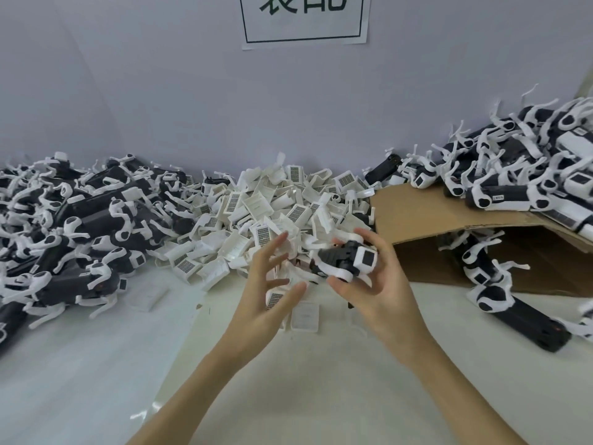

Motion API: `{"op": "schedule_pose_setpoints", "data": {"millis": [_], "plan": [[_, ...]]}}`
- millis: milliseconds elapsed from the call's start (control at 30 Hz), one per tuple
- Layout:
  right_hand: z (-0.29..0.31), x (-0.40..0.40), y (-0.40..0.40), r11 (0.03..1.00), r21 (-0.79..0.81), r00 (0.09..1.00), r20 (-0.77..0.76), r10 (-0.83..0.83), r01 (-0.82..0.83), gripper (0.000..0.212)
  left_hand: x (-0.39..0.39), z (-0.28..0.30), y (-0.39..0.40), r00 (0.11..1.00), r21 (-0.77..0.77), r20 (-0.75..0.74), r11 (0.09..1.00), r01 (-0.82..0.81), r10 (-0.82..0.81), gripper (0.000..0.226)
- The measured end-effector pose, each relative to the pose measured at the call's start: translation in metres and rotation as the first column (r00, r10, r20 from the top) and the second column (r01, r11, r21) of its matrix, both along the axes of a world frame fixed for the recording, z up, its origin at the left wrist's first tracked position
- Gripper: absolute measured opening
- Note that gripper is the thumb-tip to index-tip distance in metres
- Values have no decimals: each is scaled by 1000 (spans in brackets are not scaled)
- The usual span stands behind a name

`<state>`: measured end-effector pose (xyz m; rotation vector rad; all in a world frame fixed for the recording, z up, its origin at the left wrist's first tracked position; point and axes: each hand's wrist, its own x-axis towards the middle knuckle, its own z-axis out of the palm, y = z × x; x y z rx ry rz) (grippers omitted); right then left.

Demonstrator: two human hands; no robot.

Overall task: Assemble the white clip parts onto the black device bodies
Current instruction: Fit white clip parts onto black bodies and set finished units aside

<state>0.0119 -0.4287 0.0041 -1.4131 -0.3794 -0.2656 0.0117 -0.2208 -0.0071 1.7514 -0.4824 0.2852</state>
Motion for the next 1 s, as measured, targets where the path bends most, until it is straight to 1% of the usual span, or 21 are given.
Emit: {"op": "schedule_pose_setpoints", "data": {"millis": [67,100,200,267,333,367,433,467,533,567,600,633,700,767,800,833,867,900,967,1000], "plan": [[-5,-4,6,983,-166,991,122,-59,79,73,-7,2,-7,1000,-17,25,1000,9,-9,60],[-9,-6,10,962,-251,984,170,-62,104,73,-11,3,-12,1000,-34,22,999,2,-2,57],[-19,-11,23,893,-424,971,231,-54,150,75,-18,2,-29,996,-109,-56,991,-81,75,54],[-22,-11,24,854,-481,963,260,-74,196,79,-17,2,-28,989,-143,-119,984,-102,86,52],[-23,-9,21,831,-513,957,280,-76,216,80,-15,1,-22,988,-131,-150,990,-59,39,47],[-23,-8,20,831,-513,958,278,-74,214,79,-13,2,-20,989,-123,-146,992,-43,24,42],[-25,-6,20,850,-493,966,250,-69,188,80,-13,3,-19,996,-90,-80,994,-57,50,38],[-27,-6,19,858,-483,970,232,-66,174,81,-14,4,-19,996,-42,-34,996,-83,82,45],[-29,-7,20,860,-485,976,209,-63,160,84,-14,3,-19,988,111,51,983,-148,143,77],[-29,-7,20,854,-494,974,216,-62,164,85,-14,2,-19,981,164,84,969,-184,172,91],[-30,-8,21,844,-505,969,237,-65,180,88,-14,0,-19,973,178,110,960,-218,201,97],[-30,-8,22,833,-517,963,259,-67,197,90,-14,0,-19,967,156,120,958,-241,224,97],[-27,-8,24,830,-526,962,269,-45,186,92,-14,1,-20,970,40,77,971,-235,232,84],[-25,-6,22,830,-537,968,252,-15,153,95,-14,6,-21,978,-151,-78,967,-203,193,64],[-24,-4,18,820,-551,969,246,-18,155,93,-14,10,-19,970,-260,-183,944,-202,157,58],[-23,-3,14,811,-563,973,227,-32,159,90,-13,13,-17,951,-357,-287,909,-214,111,58],[-22,-2,10,812,-564,980,193,-49,151,83,-11,15,-14,928,-436,-369,871,-227,58,62],[-21,-1,7,830,-545,989,139,-52,120,76,-8,16,-11,907,-508,-421,829,-235,-1,67],[-22,1,4,898,-440,1000,-3,-28,23,69,-5,18,-6,881,-605,-464,760,-238,-93,71],[-22,2,5,924,-382,998,-55,-26,3,68,-4,18,-4,871,-618,-476,750,-234,-119,70]]}}
